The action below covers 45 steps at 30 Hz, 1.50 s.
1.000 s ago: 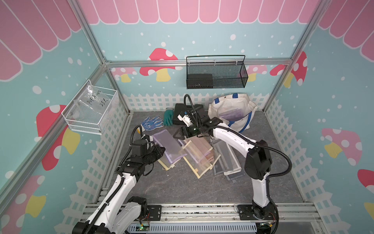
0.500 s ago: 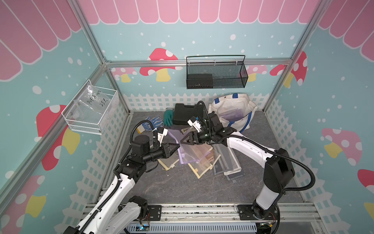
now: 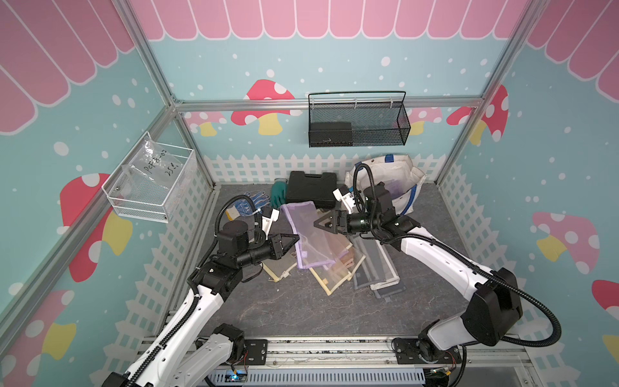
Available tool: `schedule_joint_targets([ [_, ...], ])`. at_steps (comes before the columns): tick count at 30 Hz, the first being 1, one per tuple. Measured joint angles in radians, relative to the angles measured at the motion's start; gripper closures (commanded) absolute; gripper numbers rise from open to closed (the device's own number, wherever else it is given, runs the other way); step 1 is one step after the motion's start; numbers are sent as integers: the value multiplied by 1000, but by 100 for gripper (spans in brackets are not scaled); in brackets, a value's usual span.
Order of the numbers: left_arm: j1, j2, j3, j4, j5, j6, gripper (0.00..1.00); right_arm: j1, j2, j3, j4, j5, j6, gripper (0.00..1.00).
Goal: Put the pencil pouch into the canvas bag
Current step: Pick up the pencil pouch, then place the pencil pouch in the canvas bag.
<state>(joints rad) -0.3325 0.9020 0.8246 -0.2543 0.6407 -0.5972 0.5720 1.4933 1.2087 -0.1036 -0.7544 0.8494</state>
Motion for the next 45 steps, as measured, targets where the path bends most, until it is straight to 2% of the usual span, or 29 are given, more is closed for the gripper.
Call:
schedule_joint_targets([
  [4,-13,10,15,0,12,0,100,0,0,-79,67,-17,55,9],
  [6,-23,11,16,0,15,0,100,0,1,-97,98,-29,79,14],
  [18,-65,35,16,1,10,-5,100,-1,3,-99,295,-97,160,72],
  [22,-67,49,28,-8,-14,-10,100,-1,2,-98,315,-95,156,100],
  [25,-68,56,49,-23,-44,-13,100,-1,-3,-95,308,-84,151,100],
  [30,-74,56,65,-48,-105,-23,87,-1,-3,-21,224,-64,99,100],
  [32,-75,56,68,-53,-130,-24,75,-1,-3,21,189,-58,76,100],
  [34,-72,56,69,-64,-164,-31,59,-11,-3,52,175,-48,61,100],
  [37,-66,57,76,-85,-204,-51,26,-43,-8,62,150,-27,46,100],
  [40,-55,70,100,-124,-246,-60,6,-84,-18,63,105,0,26,100],
  [42,-47,87,121,-148,-273,-66,1,-108,-25,69,72,14,10,100],
  [45,-37,112,142,-188,-319,-70,1,-143,-29,106,11,39,-23,100],
])
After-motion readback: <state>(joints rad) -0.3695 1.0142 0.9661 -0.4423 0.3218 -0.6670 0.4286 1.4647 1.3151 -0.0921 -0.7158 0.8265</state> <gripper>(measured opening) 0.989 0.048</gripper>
